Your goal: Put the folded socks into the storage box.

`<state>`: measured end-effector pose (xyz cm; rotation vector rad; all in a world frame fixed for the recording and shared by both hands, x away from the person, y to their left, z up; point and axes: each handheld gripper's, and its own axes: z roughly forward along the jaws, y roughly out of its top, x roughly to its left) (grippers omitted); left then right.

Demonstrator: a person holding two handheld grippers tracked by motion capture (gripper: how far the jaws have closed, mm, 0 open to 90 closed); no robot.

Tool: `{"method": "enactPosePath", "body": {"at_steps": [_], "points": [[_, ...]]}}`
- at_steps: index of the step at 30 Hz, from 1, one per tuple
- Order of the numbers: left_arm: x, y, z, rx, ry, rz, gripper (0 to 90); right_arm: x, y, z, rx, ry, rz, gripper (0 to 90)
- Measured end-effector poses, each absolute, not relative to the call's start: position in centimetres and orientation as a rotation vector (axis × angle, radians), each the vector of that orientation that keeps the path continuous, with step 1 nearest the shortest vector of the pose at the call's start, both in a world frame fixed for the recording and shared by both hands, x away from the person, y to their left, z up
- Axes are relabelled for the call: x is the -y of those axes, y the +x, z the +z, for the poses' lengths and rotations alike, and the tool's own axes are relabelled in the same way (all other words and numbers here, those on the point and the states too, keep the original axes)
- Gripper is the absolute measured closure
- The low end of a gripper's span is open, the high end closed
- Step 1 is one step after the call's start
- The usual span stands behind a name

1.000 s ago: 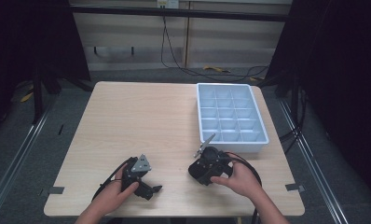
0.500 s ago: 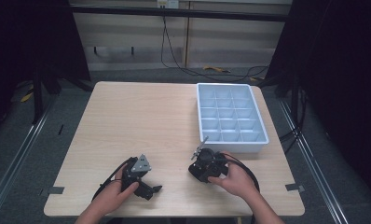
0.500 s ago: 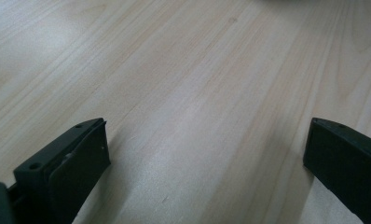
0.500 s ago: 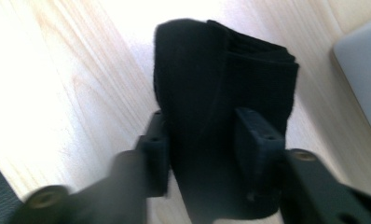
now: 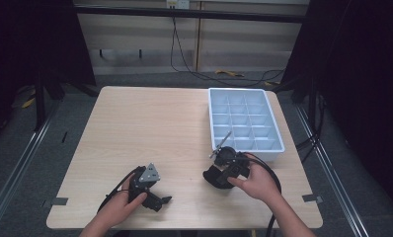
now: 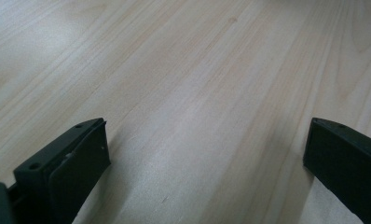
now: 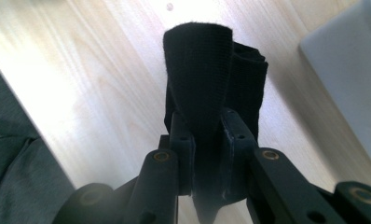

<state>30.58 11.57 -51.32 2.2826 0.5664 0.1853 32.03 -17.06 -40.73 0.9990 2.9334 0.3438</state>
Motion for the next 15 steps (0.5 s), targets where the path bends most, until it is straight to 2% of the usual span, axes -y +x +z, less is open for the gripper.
{"method": "enactPosePath", "body": {"at_steps": [15], "points": [[-11.5,30.5,-51.4,-0.574,2.273,0.185,0.0,19.1,32.9,-36.4,-2.917,1.043,0.39,77.4]]}}
